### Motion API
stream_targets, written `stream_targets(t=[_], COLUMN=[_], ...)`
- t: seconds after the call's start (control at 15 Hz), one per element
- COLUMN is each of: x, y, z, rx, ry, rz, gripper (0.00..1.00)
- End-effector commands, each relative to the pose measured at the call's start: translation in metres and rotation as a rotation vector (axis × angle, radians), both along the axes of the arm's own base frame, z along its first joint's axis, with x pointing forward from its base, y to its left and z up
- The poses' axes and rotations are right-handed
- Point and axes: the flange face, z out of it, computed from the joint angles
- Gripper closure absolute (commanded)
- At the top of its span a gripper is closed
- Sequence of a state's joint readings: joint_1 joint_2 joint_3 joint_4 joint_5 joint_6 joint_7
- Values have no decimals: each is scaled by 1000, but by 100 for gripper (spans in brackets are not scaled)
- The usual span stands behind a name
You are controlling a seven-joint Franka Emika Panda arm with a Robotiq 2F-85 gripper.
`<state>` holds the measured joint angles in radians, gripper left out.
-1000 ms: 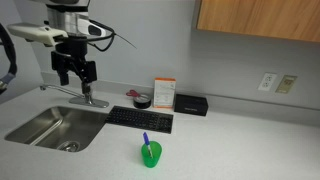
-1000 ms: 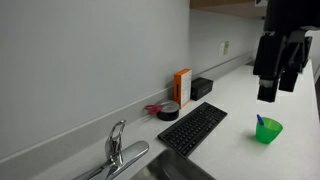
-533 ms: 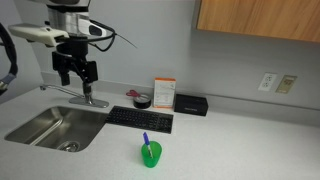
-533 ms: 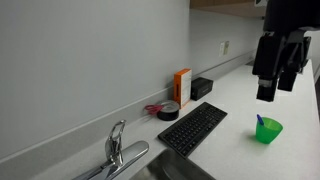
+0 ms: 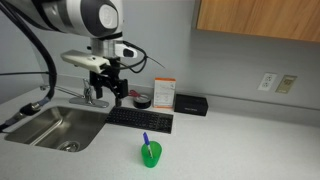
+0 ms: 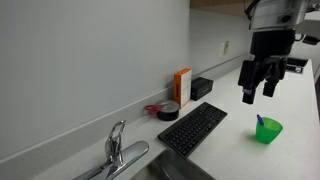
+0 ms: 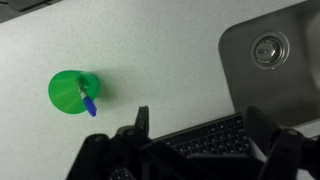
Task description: Take the marker out of the cup and put it on the counter
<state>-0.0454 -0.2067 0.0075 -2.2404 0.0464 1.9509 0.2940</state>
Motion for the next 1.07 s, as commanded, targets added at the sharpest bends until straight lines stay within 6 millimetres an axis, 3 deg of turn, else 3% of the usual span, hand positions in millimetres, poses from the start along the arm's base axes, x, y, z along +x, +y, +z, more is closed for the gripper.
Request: stream_targets(t=[0.0,0.6,1.0], x=[7,5,4], y=[-45,-49,-85], z=[-32,-39,-65], rx=[-3,6,-45], ry=[12,36,22], rz=[-54,-73,-80], gripper=[0,0,0])
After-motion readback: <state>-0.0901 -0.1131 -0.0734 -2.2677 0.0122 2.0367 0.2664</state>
